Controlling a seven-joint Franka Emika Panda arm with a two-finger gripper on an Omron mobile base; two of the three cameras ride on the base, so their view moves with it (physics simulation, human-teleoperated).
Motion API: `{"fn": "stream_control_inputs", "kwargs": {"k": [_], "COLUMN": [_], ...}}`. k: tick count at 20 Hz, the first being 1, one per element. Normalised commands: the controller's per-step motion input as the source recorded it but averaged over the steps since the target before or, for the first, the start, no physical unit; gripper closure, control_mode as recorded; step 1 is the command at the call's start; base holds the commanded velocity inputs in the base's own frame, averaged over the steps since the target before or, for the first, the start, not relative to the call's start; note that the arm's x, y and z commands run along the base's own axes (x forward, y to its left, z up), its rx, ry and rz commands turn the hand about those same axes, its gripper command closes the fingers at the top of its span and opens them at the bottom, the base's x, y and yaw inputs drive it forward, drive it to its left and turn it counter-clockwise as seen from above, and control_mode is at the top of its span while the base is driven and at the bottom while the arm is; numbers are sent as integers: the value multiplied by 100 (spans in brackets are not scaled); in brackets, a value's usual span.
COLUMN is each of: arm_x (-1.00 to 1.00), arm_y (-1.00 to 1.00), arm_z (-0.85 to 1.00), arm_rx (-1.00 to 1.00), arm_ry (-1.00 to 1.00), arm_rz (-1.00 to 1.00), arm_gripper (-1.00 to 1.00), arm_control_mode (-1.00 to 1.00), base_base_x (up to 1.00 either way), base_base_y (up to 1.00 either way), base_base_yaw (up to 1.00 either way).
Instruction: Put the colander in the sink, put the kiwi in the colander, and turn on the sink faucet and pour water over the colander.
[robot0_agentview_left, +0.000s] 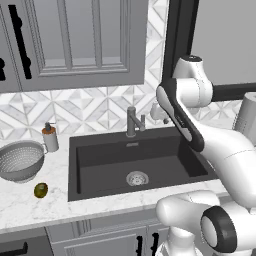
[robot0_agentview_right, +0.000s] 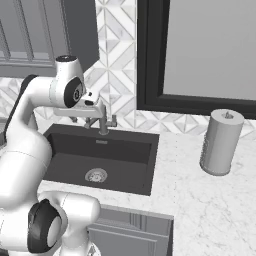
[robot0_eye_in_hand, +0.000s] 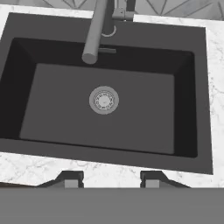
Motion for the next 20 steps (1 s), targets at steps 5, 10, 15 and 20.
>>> {"fn": "stream_control_inputs", "kwargs": {"k": [5, 10, 15, 20], "arm_x": [-21, -58, -40, -5], "arm_y": [7, 55, 64, 48], "arm_z": [-7, -34, -35, -21], "arm_rx": [0, 0, 0, 0], "arm_ry": [1, 0, 0, 0], "arm_rz": [0, -2, -3, -1], "arm_gripper": [-100, -100, -100, -100], "arm_control_mode": [-100, -100, -100, -100], "base_base_x": [0, 0, 0, 0], "base_base_y": [0, 0, 0, 0], "base_base_yaw": [0, 0, 0, 0]}}
